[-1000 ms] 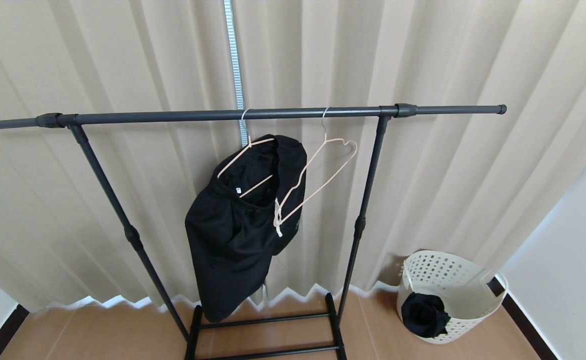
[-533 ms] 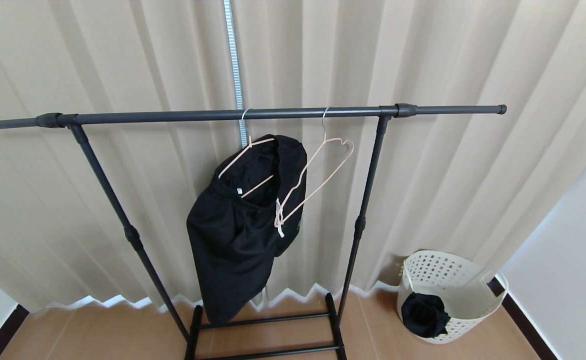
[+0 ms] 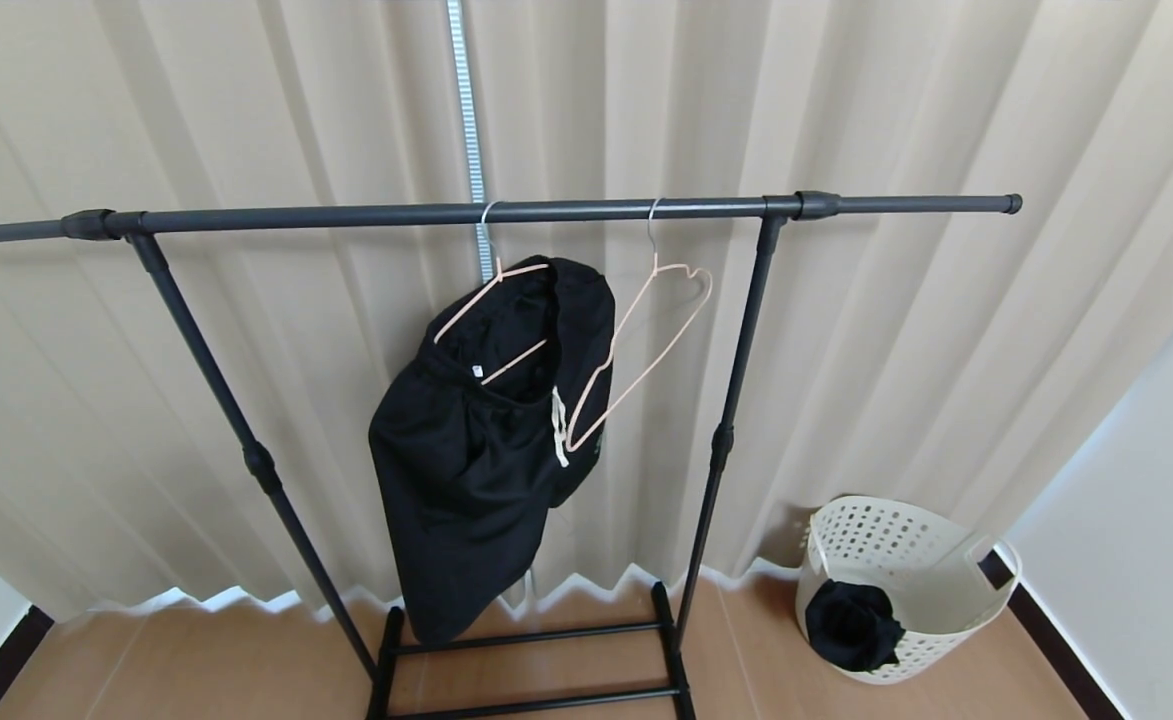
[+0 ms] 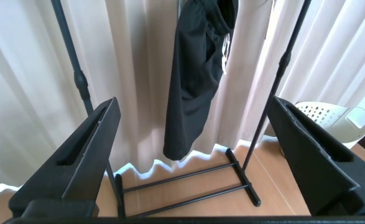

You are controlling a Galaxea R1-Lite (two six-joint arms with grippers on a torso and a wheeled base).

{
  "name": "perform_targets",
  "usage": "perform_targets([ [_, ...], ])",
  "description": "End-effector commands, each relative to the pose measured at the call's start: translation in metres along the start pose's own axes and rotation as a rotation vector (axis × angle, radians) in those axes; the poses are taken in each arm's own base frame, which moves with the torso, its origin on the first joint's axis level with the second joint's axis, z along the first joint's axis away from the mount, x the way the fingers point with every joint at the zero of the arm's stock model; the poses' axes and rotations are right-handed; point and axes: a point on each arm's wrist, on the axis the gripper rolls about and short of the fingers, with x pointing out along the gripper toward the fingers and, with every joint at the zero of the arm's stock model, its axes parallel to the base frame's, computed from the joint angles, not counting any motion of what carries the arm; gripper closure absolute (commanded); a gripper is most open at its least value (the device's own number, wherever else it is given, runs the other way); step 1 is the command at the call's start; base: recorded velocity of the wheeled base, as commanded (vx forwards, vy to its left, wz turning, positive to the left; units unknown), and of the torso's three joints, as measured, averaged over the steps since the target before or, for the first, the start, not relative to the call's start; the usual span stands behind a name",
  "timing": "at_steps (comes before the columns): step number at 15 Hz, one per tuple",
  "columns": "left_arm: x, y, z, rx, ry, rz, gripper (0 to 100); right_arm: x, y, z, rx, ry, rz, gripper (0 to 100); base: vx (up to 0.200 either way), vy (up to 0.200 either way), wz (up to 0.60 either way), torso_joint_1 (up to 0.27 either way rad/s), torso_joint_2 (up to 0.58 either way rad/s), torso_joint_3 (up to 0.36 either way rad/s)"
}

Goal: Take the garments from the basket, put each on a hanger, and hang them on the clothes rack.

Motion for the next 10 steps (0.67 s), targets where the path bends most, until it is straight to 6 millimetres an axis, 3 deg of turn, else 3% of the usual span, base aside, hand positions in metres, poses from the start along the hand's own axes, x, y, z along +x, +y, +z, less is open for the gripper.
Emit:
perform_targets([
  [1, 0.0004, 0.0001, 0.0001, -0.004, 0.005, 0.000, 0, 0.0003, 0.0000, 0.0001, 0.000, 0.003, 0.000, 0, 0.000, 0.000, 0.00, -0.144, 0.33, 0.188],
  [10, 0.0004, 0.0000, 0.0001, -0.004, 0.005, 0.003, 0, 0.0003, 0.0000, 0.0002, 0.000, 0.002, 0.000, 0, 0.000, 0.000, 0.00, -0.163, 0.39, 0.220],
])
